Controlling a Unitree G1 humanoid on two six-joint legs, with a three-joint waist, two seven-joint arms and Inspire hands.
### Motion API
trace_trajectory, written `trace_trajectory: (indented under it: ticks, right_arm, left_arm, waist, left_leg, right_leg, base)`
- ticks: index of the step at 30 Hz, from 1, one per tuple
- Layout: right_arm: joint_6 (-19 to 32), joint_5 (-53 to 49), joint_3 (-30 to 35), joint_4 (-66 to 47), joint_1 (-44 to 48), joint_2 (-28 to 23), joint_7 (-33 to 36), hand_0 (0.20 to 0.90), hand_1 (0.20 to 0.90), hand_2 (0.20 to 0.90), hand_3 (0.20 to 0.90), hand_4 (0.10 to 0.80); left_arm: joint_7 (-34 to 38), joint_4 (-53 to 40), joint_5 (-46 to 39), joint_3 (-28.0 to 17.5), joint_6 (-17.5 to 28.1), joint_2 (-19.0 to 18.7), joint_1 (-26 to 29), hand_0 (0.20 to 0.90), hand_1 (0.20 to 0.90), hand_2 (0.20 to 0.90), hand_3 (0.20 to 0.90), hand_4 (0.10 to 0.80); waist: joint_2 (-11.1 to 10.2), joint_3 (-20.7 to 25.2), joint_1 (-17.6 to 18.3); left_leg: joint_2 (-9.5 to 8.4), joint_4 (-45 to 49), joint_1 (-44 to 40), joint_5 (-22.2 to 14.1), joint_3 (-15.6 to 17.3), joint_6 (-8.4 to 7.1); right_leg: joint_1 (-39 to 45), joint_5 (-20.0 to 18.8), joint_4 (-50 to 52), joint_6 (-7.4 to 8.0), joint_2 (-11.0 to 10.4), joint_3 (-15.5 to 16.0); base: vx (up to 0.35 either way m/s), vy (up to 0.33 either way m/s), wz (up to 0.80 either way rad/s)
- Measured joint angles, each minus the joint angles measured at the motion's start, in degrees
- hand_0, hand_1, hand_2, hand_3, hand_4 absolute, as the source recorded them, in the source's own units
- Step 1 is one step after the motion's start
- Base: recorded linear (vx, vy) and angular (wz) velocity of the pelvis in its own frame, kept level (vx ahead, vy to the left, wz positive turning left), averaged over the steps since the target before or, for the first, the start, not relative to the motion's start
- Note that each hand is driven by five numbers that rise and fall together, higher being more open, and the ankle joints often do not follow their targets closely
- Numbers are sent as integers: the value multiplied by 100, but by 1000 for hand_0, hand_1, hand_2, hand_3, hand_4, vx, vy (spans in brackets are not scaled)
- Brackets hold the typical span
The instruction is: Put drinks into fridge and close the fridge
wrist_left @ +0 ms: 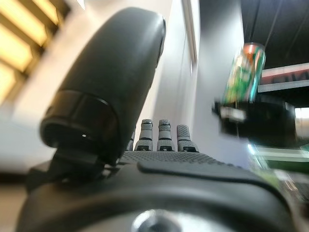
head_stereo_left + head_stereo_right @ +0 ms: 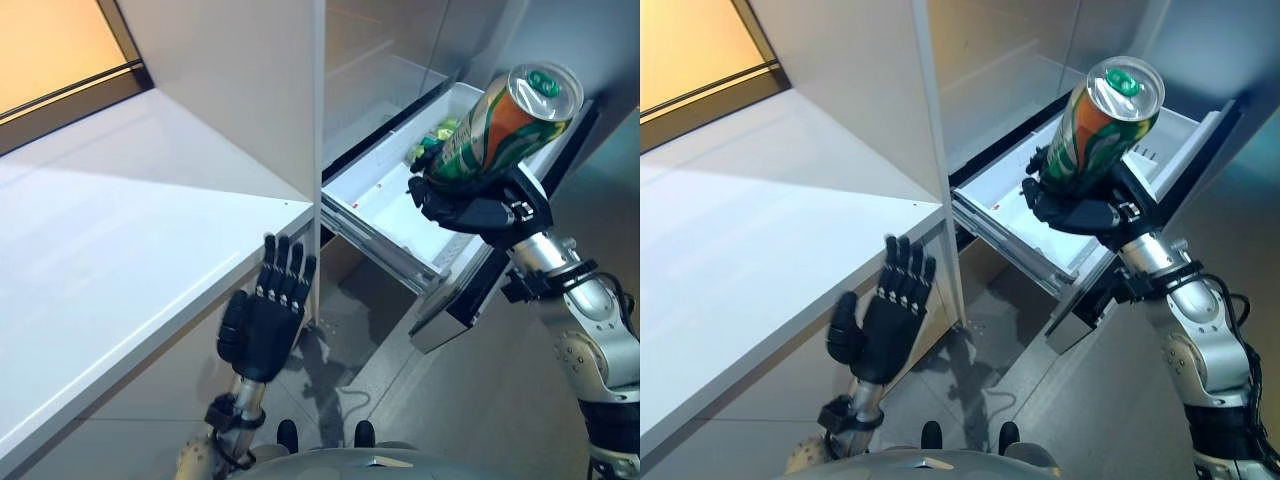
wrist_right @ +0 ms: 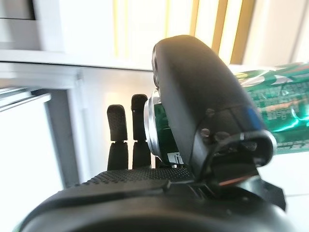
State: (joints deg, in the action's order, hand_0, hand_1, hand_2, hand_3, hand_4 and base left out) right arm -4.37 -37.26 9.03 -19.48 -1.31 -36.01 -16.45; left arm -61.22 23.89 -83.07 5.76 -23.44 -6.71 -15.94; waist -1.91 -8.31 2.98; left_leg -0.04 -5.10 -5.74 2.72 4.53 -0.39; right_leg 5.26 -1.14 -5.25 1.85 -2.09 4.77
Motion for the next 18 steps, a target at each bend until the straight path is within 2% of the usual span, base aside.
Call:
trace_trajectory:
  ticks: [5, 8, 14, 18]
  right_arm:
    - [69, -1, 271, 97, -362, -58, -48, 300, 300, 300, 200, 100]
    - [83, 21, 314, 145, -345, -374, 6, 300, 300, 300, 200, 100]
    - [45, 150, 124, 375, 123, -1191, 6, 300, 300, 300, 200, 100]
    - [-151, 160, -99, 744, 742, -1593, -1, 300, 300, 300, 200, 100]
  left_arm:
    - [81, 605, 1014, -166, 428, -29, -117, 900, 900, 900, 900, 800]
    - [499, 701, 1374, -149, 832, -80, -95, 900, 900, 900, 900, 800]
    - [2006, 1130, 1657, -174, 1665, -181, 39, 900, 900, 900, 900, 800]
    - [3014, 1367, 2322, -175, 2029, -404, 50, 900, 900, 900, 900, 800]
  waist:
    - [-40, -23, 213]
    - [-45, -19, 220]
    - [-105, 17, 189]
    - [-200, 75, 124]
  left_leg:
    - [2, -8, -62, -39, 121, 12]
    - [2, -18, -67, -45, 227, 19]
    - [10, -1, -60, -44, 303, 20]
    - [21, 0, -55, -43, 305, 19]
  right_leg:
    - [-5, -28, -1, 18, 4, -149]
    - [-45, -55, -1, 30, 10, -268]
    - [-86, -111, 0, 22, 26, -347]
    - [-91, -112, 0, 22, 34, -343]
  base:
    - [12, -11, -16]
    - [34, -10, -18]
    - [43, -29, -8]
    - [37, -30, -1]
